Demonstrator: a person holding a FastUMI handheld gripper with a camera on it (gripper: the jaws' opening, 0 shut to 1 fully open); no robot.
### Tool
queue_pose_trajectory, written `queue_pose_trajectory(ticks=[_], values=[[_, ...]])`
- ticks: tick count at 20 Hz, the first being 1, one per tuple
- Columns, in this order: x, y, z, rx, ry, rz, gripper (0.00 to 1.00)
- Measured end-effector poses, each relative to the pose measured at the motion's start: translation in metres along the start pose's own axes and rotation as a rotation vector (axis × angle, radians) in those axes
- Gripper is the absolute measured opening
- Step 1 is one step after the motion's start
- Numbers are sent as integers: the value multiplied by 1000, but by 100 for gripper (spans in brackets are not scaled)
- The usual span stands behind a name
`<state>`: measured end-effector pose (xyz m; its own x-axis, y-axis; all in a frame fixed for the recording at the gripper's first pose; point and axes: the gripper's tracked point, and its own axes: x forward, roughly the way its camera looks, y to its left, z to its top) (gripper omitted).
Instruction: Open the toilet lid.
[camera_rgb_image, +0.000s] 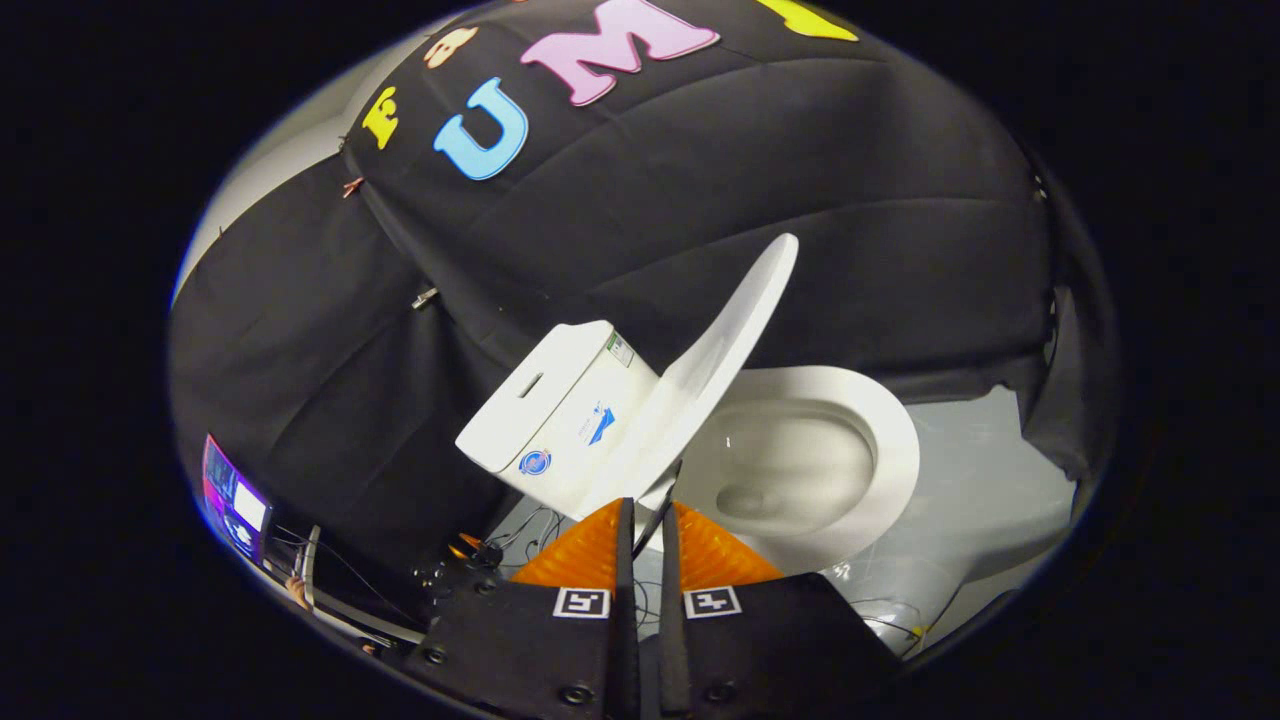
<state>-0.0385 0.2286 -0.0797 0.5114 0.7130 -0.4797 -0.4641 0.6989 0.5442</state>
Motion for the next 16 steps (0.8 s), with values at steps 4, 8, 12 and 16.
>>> queue_pose_trajectory(ticks=[4, 8, 12, 16], values=[[9, 43, 20, -93, -41, 3, 13], [21, 89, 37, -124, -62, 48, 13], [38, 130, 51, -186, -68, 65, 13], [55, 170, 59, -252, -77, 86, 13]])
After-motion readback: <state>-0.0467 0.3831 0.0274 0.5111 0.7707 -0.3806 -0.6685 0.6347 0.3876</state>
